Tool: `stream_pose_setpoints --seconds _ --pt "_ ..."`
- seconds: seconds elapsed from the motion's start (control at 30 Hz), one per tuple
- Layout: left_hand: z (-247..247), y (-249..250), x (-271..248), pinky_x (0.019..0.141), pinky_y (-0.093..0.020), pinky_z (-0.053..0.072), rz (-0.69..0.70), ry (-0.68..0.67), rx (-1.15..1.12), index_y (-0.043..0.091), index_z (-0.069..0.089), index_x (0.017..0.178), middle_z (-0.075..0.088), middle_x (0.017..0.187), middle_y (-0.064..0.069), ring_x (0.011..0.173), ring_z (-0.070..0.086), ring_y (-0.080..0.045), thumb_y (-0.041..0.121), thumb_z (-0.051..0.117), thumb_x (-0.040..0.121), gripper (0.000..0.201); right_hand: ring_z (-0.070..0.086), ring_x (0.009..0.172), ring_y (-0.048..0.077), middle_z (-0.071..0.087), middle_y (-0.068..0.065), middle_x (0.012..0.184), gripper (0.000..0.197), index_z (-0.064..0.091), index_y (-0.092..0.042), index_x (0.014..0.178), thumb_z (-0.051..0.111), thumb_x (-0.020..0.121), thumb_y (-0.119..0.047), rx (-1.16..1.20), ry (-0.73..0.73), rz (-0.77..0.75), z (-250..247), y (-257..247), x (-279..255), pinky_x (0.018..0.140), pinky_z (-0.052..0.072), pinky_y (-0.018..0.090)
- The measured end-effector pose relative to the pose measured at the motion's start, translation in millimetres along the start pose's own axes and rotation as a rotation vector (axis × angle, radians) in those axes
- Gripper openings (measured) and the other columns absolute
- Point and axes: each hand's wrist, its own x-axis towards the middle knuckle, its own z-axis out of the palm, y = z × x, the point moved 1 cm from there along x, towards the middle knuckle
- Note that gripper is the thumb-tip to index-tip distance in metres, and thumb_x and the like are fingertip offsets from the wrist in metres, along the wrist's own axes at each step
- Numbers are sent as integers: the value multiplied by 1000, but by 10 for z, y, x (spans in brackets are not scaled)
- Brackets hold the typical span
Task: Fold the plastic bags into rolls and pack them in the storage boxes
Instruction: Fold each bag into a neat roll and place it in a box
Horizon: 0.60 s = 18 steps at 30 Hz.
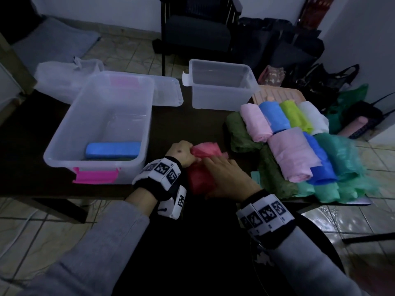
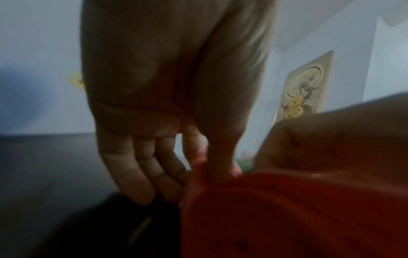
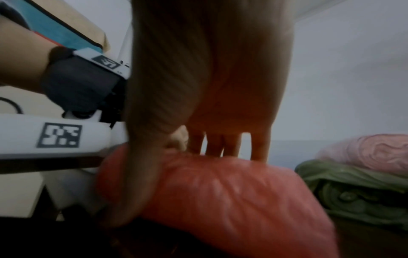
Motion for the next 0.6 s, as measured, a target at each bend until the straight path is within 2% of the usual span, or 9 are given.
stream_pose_setpoints --seconds 0.07,0.13,0.27,0.37,0.43,0.5,0.6 --pt "-34 12 24 77 -25 41 20 32 -60 13 60 110 61 116 -9 99 57 -21 17 60 89 21 25 134 24 32 5 141 90 28 -17 142 74 70 -45 -9 -68 11 -34 29 6 105 25 45" --pt "-72 15 40 79 -25 42 26 77 -141 15 59 111 59 117 -8 104 56 -21 12 60 88 23 24 134 26 30 7 142 91 27 -16 143 74 70 -46 -32 -113 6 -26 39 22 106 24 45" --pt "-104 53 95 87 -27 44 40 130 -295 16 56 113 58 114 -3 109 55 -19 10 64 85 30 30 136 24 32 7 145 81 28 -16 143 70 77 -39 30 -140 -18 -3 33 48 106 26 43" --pt "-175 114 137 98 -35 45 29 225 -449 15 57 112 59 116 -5 111 55 -22 10 67 82 32 41 127 23 43 4 134 64 38 -20 137 66 80 -30 23 -103 -88 -15 1 51 95 35 39" --pt "-242 181 164 98 -37 47 50 293 -535 17 57 105 60 113 -5 109 56 -23 8 68 80 29 43 124 22 45 3 132 56 40 -18 135 61 83 -24 -14 -50 -98 -23 -25 47 92 33 38" --pt "-296 256 168 96 -36 48 68 323 -605 16 56 104 61 109 -4 106 58 -22 8 71 79 30 42 123 21 45 2 132 50 40 -17 132 56 86 -24 -74 29 -59 -41 -35 42 93 28 41" --pt "-351 318 184 97 -37 48 85 391 -678 14 57 108 62 115 -5 107 58 -20 18 80 72 43 39 123 22 43 2 130 49 39 -18 133 54 87 -28 -88 67 -13 -42 -14 70 97 25 45"
